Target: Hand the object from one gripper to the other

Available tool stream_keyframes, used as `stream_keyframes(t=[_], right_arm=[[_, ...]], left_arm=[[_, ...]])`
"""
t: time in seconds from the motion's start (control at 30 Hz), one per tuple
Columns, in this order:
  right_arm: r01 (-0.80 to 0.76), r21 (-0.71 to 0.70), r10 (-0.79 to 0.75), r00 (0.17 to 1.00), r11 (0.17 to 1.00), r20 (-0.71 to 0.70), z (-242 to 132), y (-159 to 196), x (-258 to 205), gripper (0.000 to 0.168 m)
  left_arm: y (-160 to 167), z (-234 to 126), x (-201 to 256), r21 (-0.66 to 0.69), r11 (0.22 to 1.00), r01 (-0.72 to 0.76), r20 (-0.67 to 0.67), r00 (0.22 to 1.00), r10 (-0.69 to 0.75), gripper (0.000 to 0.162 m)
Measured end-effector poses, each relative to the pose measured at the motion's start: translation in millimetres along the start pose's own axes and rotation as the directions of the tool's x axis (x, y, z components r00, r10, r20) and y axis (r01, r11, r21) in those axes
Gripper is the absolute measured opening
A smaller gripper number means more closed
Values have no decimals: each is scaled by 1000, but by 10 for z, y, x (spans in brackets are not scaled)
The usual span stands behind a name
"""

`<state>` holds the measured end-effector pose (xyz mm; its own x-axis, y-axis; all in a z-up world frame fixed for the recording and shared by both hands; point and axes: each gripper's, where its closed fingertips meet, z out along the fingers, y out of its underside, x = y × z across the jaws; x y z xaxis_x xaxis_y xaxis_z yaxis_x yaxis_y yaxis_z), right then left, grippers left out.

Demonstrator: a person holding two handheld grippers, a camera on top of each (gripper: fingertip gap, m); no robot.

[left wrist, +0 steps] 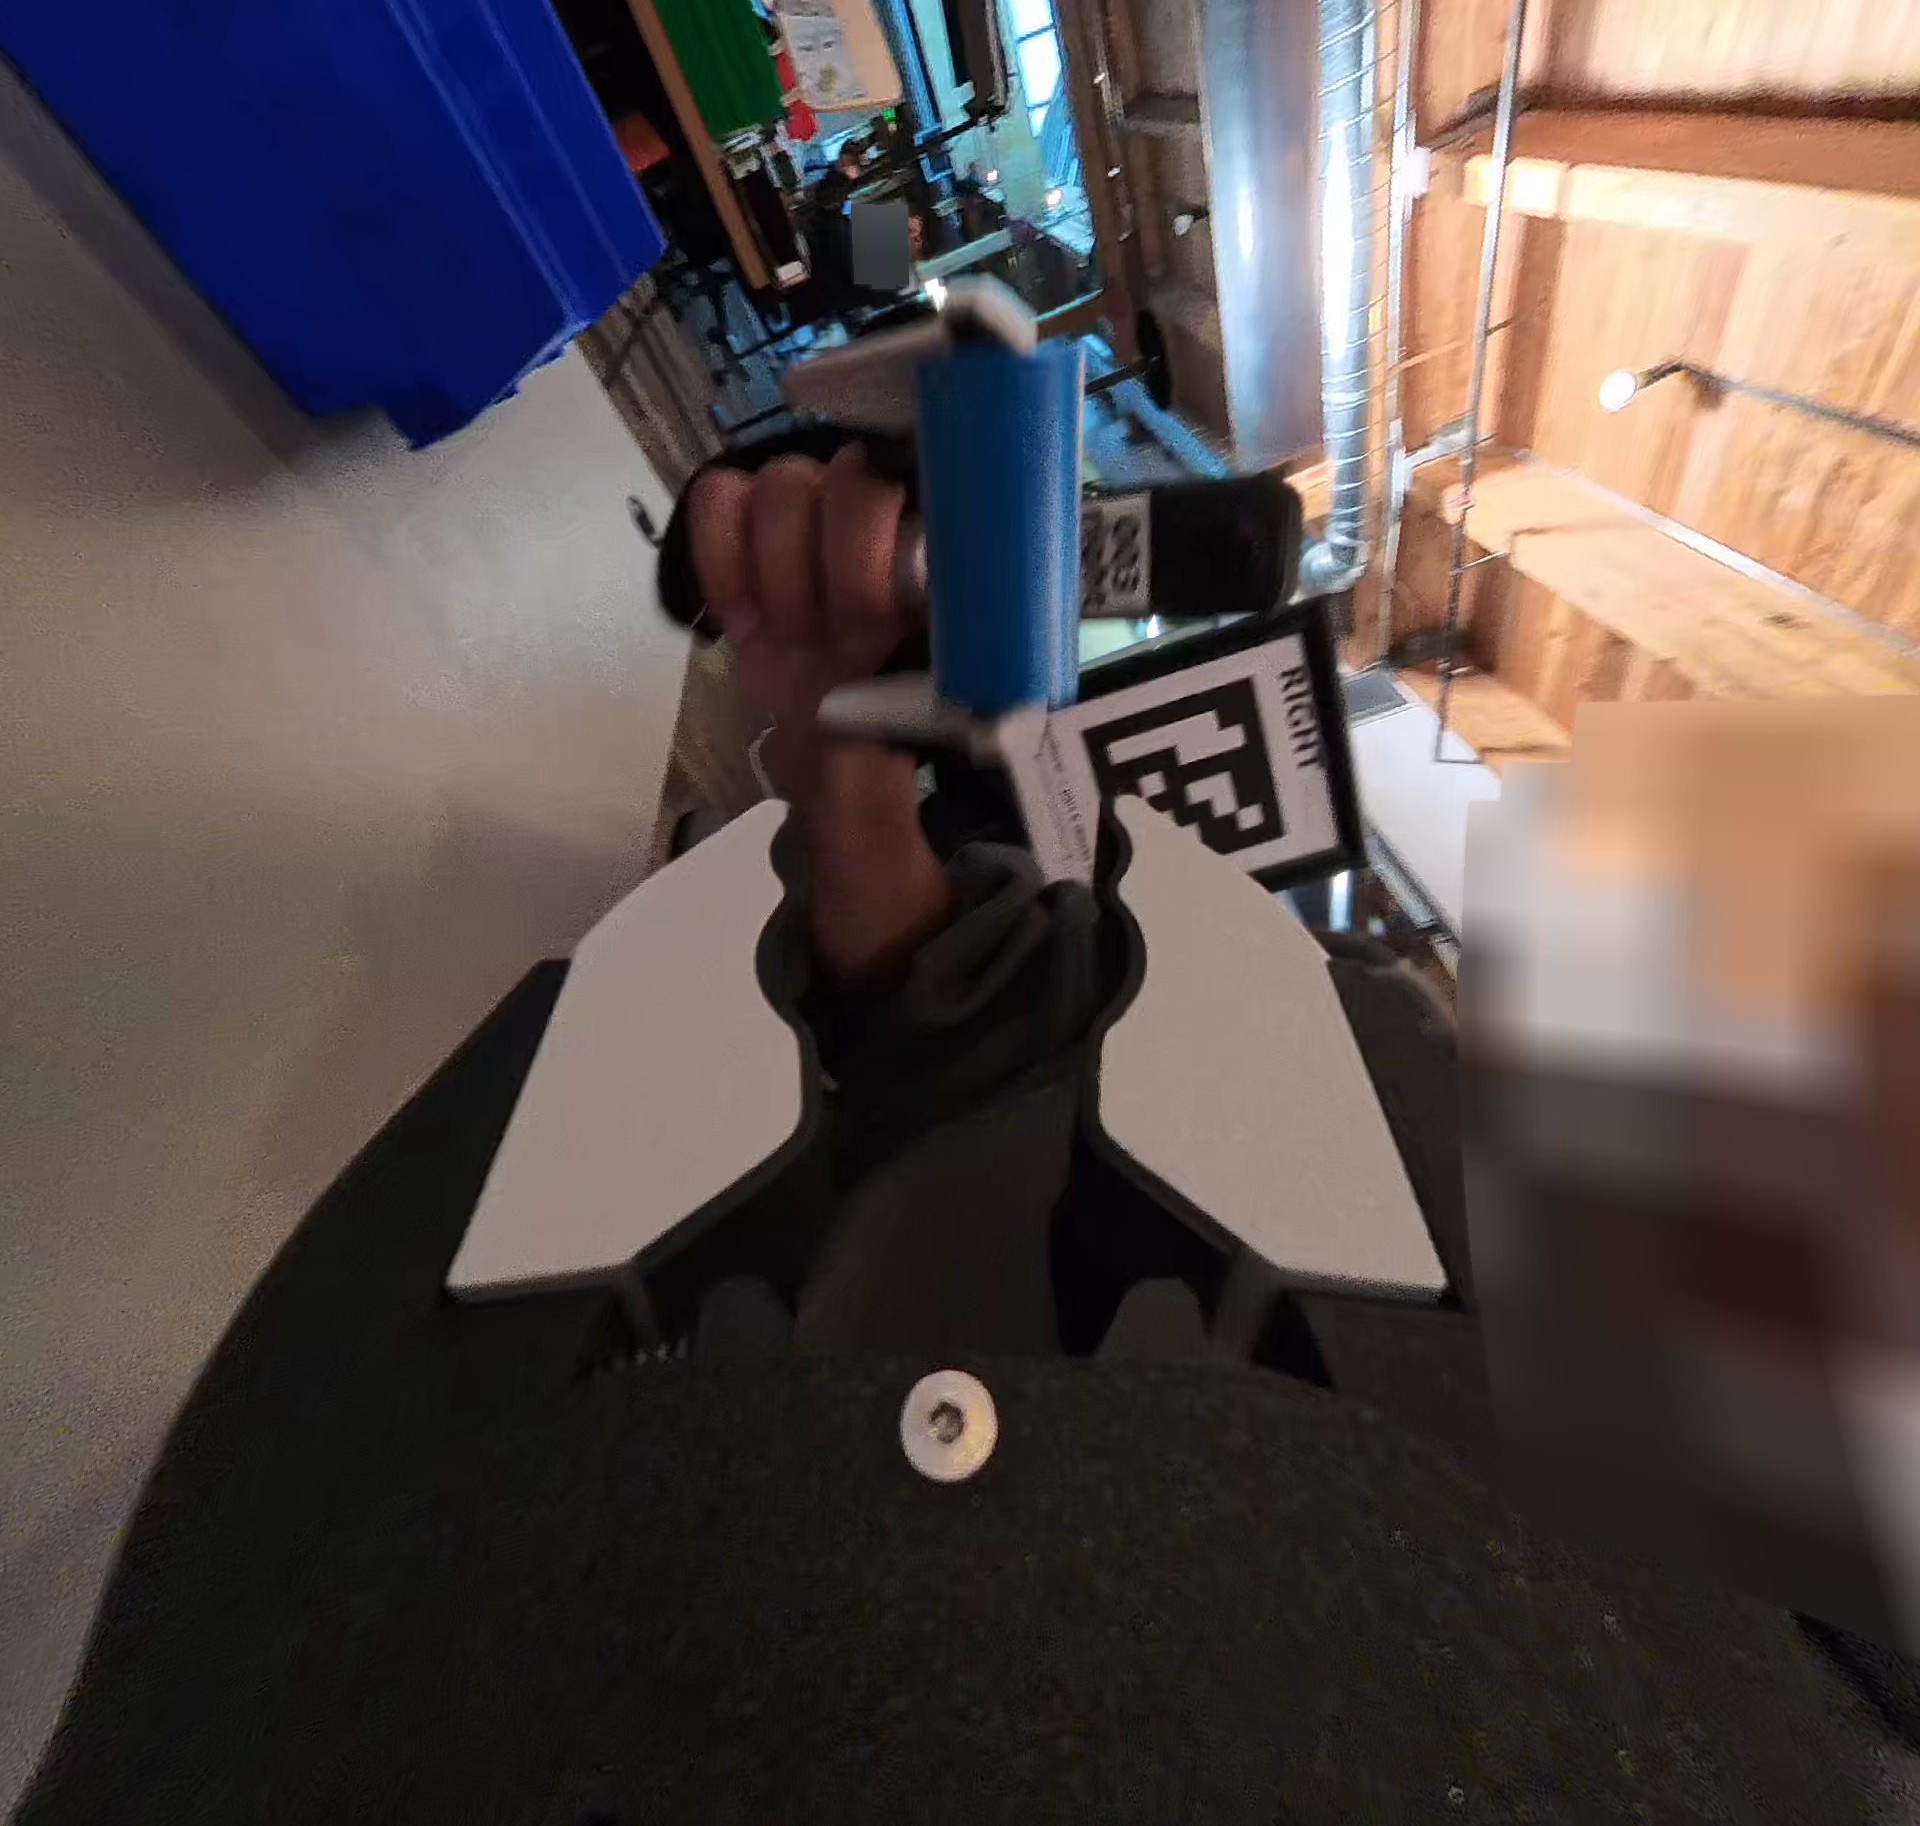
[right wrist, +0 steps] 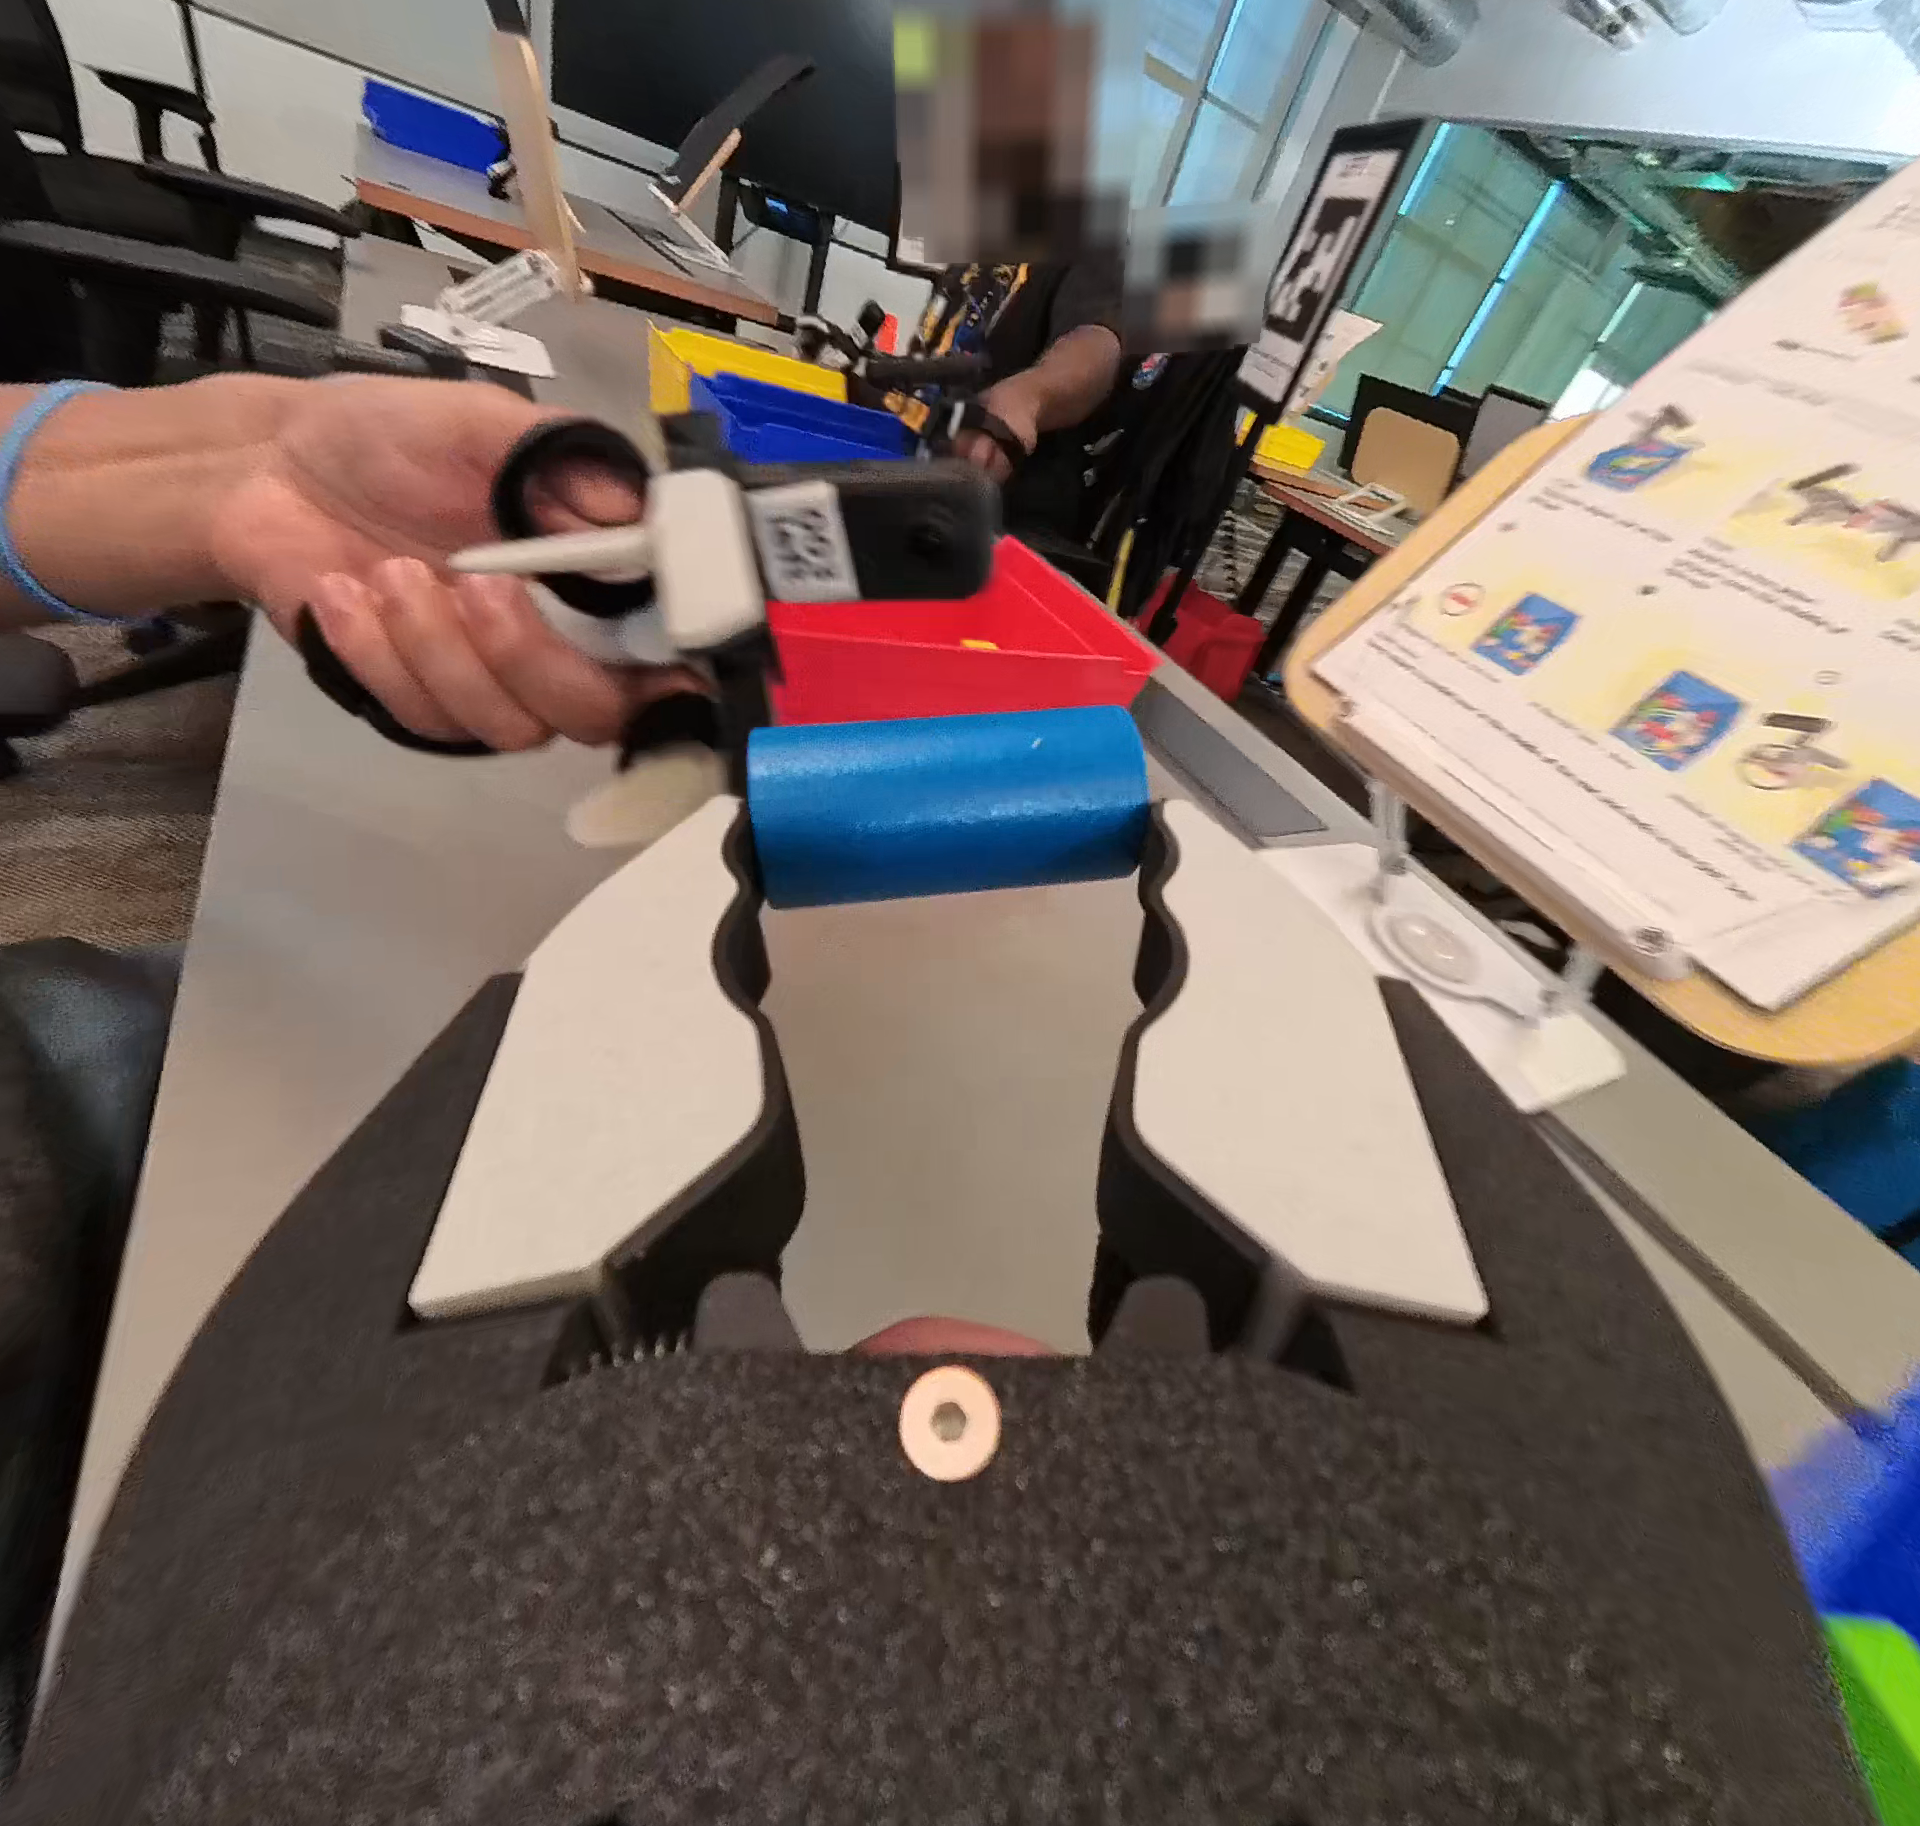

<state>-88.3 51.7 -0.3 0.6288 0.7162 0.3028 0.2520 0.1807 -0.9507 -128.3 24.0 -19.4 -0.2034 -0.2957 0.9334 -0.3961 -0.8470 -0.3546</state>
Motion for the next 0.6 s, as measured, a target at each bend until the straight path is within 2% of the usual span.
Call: stream_keyframes(t=[0.1, 0.2, 0.3, 0.43, 0.6], right_arm=[[45, -76, -51, 995, 996, -86, -454, -6, 452, 69], [112, -263, -168, 965, 958, -203, -970, 128, 1172, 69], [134, -455, -242, 952, 880, -189, -1291, 417, 1796, 69], [72, -600, -110, 994, 797, -28, -1318, 1103, 2217, 69], [102, -730, 36, 985, 675, 171, -1037, 1867, 2171, 70]], left_arm=[[252, -366, -59, 38, 992, -117, 134, 985, 111, 45], [589, -710, -181, 59, 966, -252, 322, 921, 221, 42], [981, -935, -264, 81, 956, -282, 396, 889, 229, 40], [1315, -1067, -384, 140, 955, -262, 433, 883, 179, 39], [1450, -980, -440, 157, 954, -257, 453, 877, 162, 38]])
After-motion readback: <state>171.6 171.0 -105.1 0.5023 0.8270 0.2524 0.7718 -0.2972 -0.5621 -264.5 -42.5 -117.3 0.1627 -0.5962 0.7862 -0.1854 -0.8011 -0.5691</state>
